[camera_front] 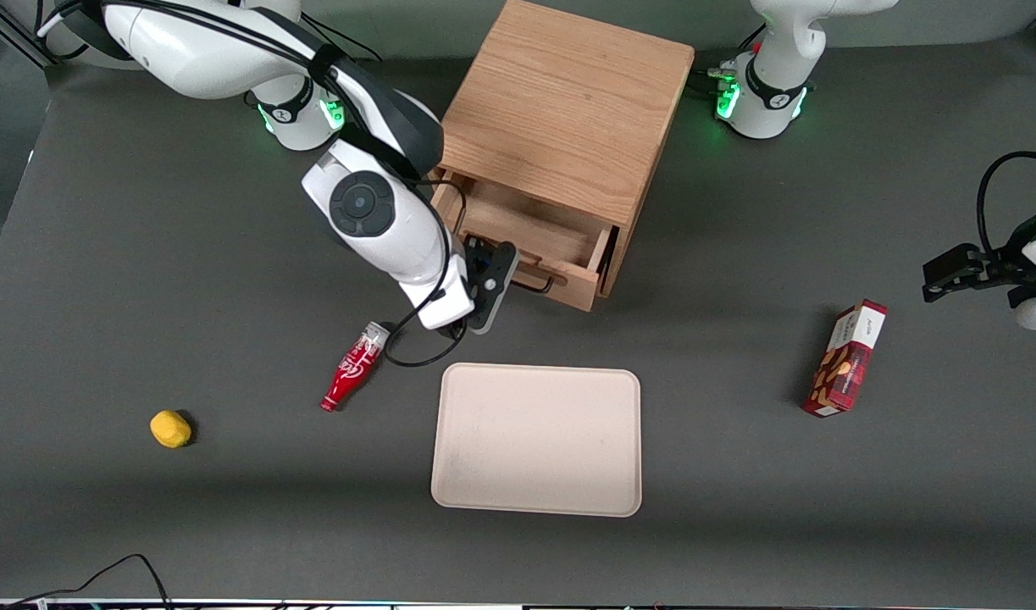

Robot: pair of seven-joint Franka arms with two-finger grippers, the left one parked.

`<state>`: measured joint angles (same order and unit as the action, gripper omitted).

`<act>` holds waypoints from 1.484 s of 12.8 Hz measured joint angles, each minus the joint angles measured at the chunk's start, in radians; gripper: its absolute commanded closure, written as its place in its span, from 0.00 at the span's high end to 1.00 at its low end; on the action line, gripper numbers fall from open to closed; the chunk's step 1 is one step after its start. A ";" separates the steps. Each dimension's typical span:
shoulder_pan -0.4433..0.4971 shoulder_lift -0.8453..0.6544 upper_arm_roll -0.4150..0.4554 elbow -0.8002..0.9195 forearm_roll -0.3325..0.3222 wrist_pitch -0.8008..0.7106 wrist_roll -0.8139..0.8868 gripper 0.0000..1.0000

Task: Open upper drawer

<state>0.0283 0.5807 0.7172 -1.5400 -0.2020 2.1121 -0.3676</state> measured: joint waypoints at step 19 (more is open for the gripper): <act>0.017 0.002 -0.185 0.063 0.087 0.151 -0.048 1.00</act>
<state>0.0455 0.5831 0.5321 -1.4769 -0.1155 2.2632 -0.4154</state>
